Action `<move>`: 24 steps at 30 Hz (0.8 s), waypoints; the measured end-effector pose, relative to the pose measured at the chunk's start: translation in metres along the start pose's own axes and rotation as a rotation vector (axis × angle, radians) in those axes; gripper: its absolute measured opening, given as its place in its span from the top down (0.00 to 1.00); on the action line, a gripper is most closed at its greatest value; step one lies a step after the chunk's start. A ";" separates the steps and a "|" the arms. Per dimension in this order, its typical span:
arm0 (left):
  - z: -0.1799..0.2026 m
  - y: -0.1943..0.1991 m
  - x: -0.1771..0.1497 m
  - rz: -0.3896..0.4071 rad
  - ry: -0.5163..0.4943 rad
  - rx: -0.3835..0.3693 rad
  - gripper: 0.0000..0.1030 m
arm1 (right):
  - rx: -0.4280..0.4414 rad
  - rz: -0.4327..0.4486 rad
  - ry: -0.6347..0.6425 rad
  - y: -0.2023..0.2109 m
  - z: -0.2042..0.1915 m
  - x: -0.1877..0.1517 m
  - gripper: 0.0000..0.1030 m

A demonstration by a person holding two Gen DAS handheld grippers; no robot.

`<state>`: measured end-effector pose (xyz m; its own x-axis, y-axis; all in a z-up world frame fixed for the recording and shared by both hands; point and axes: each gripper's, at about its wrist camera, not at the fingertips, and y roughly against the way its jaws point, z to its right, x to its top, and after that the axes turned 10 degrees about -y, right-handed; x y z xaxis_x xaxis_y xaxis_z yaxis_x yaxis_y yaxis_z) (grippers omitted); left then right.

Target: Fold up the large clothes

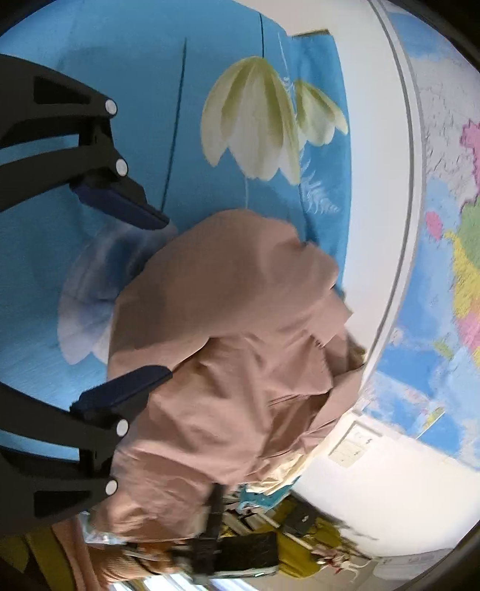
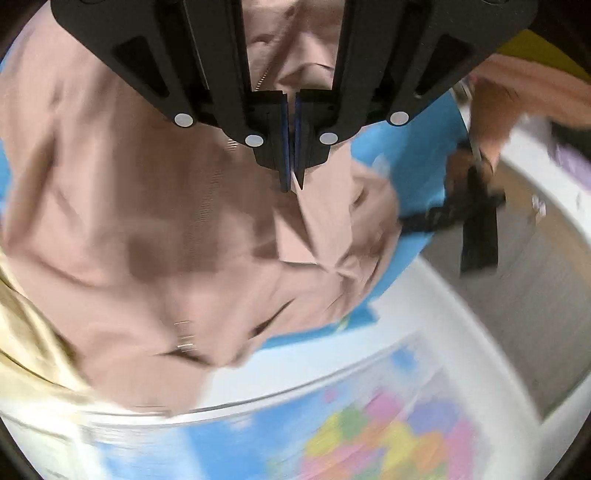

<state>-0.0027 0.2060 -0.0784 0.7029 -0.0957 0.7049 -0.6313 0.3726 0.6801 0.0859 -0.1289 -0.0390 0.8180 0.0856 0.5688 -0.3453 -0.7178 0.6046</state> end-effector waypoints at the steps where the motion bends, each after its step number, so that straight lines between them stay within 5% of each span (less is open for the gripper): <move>1: 0.005 -0.006 -0.001 -0.019 -0.009 -0.003 0.27 | -0.022 0.001 0.000 0.001 0.005 0.002 0.98; 3: 0.017 -0.024 -0.001 -0.064 -0.022 -0.032 0.29 | -0.021 0.000 -0.017 0.000 0.010 0.000 0.98; 6: 0.037 -0.049 0.001 -0.136 -0.092 0.038 0.87 | -0.001 -0.004 -0.020 -0.005 0.009 -0.002 0.98; 9: 0.036 -0.030 0.018 -0.128 -0.136 0.124 0.97 | 0.028 0.005 0.004 0.003 0.003 -0.004 0.98; 13: 0.024 0.038 0.058 -0.059 -0.202 0.392 0.97 | 0.100 -0.001 0.067 0.009 -0.017 -0.019 0.98; 16: 0.019 0.084 0.086 -0.035 -0.273 0.696 0.95 | 0.179 -0.034 0.133 -0.001 -0.045 -0.027 0.98; 17: 0.020 0.088 0.092 -0.062 -0.333 0.869 0.94 | 0.207 -0.050 0.152 -0.007 -0.055 -0.030 0.98; 20: 0.017 0.064 0.087 -0.181 -0.468 1.190 0.71 | 0.295 -0.135 0.203 -0.040 -0.086 -0.042 0.98; 21: 0.014 0.053 0.081 -0.221 -0.509 1.269 0.54 | 0.307 -0.174 0.224 -0.055 -0.097 -0.048 0.98; 23: 0.003 0.029 0.061 -0.318 -0.564 1.313 0.45 | 0.296 -0.254 0.264 -0.085 -0.111 -0.061 0.97; 24: -0.002 0.021 0.048 -0.347 -0.525 1.247 0.45 | 0.286 -0.298 0.273 -0.100 -0.115 -0.067 0.95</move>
<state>0.0186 0.2116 -0.0304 0.8534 -0.4467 0.2686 -0.5195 -0.7718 0.3668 0.0127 0.0164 -0.0738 0.6988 0.4666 0.5423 0.0568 -0.7918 0.6081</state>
